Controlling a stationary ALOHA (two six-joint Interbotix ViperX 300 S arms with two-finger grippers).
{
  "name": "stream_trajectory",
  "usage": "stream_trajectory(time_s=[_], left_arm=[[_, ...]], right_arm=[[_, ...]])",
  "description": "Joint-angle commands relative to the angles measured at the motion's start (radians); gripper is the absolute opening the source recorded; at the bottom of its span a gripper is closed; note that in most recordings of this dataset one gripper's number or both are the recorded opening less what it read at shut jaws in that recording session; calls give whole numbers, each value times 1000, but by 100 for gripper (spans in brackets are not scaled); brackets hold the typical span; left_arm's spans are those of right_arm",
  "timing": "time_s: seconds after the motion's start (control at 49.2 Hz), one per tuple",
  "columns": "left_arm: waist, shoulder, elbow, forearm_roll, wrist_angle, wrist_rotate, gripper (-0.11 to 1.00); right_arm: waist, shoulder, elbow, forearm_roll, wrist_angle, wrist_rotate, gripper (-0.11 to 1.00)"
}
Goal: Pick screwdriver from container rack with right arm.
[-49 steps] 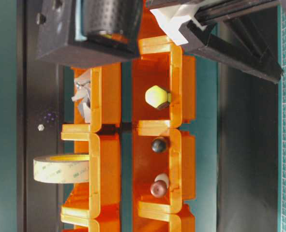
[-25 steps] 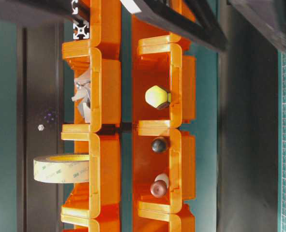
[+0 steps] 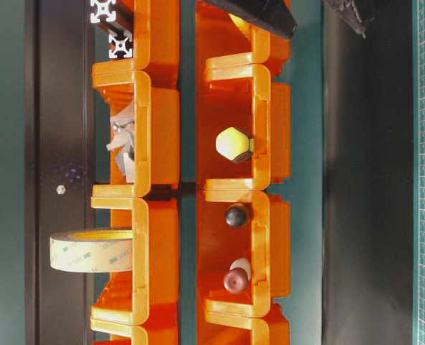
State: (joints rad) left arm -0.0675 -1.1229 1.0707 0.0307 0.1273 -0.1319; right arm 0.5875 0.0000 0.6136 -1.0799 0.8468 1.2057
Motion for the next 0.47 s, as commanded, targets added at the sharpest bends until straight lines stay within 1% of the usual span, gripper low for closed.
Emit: stream_trajectory(time_s=[0.0,0.224,0.448], left_arm=[[-2,15,-28,3,-6,-5,0],[-2,15,-26,3,3,-5,0],[2,8,-21,3,37,-6,0]], right_arm=[[2,-23,-12,0,11,2,76],[2,-23,-9,0,11,2,76],[2,-23,-3,0,8,2,76]])
